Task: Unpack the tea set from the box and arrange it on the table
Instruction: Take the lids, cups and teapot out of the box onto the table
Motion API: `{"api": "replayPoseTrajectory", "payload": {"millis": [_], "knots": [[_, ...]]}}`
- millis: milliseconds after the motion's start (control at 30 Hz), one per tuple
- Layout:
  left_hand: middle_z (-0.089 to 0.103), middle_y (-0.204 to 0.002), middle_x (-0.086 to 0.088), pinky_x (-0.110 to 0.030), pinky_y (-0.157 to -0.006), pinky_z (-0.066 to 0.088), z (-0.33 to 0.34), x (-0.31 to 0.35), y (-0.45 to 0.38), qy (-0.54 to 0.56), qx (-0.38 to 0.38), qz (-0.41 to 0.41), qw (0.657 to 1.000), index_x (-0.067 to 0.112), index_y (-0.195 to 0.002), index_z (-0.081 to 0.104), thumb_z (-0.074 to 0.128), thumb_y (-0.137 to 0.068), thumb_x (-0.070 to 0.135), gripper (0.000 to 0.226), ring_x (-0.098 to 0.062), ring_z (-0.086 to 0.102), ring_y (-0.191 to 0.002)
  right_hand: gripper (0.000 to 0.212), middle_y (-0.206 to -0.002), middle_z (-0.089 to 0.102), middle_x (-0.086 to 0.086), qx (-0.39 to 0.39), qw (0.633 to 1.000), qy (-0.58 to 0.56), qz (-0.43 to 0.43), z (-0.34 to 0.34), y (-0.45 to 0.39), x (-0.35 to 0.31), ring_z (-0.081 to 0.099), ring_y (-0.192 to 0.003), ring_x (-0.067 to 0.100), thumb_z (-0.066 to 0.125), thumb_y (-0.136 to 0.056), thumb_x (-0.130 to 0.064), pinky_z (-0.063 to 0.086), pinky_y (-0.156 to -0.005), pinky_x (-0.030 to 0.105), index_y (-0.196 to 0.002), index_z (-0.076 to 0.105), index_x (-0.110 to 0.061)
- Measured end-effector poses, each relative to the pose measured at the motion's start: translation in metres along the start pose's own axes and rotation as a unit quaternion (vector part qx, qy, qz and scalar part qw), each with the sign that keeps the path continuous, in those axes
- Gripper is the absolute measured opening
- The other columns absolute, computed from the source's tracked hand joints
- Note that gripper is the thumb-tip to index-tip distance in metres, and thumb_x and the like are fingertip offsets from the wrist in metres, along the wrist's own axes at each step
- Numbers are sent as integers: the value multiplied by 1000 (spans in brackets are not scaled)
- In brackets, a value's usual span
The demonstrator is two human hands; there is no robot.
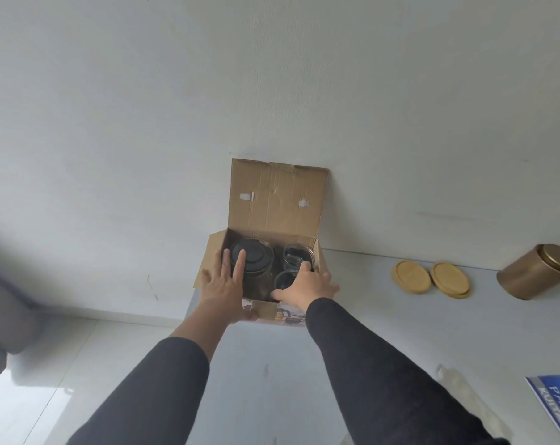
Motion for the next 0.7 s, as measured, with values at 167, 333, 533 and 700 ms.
{"api": "replayPoseTrajectory", "payload": {"millis": [167, 333, 533, 700], "knots": [[-23, -156, -15, -52, -116, 8, 0, -1, 1, 10, -14, 13, 1000, 16, -145, -29, 61, -68, 72, 130, -33, -23, -143, 82, -129, 53, 6, 40, 998, -27, -31, -13, 6, 0, 45, -120, 31, 60, -69, -68, 38, -91, 42, -137, 31, -31], [-24, -155, -15, -56, -115, 5, -6, 0, 1, 52, -49, 29, 997, 17, -146, -27, 52, -66, 81, 129, -35, -25, -142, 74, -126, 57, 0, 84, 991, -79, -72, -50, 15, -2, 55, -113, 26, 58, -73, -68, 44, -83, 33, -134, 35, -34], [-19, -157, -10, -55, -116, 1, -40, 20, 0, 98, 20, 64, 993, 18, -149, -17, 47, -68, 81, 121, -33, -21, -143, 78, -138, 33, 13, 78, 963, -254, -51, -80, 32, 14, 52, -115, 31, 66, -80, -50, 45, -88, 31, -143, 27, -24], [-18, -158, -8, -54, -115, 0, -63, 69, -7, 116, 62, 128, 983, 18, -150, -13, 51, -70, 77, 119, -33, -22, -143, 69, -129, 29, 11, 110, 923, -368, 19, -94, 40, 63, 47, -94, 23, 67, -78, -44, 46, -84, 30, -131, 32, -19]]}}
Point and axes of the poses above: each hand's wrist, its own y-axis away from the middle knuckle, its own z-axis out of the palm, x = y × z, the point moved 7 cm from there along -y, towards the middle knuckle
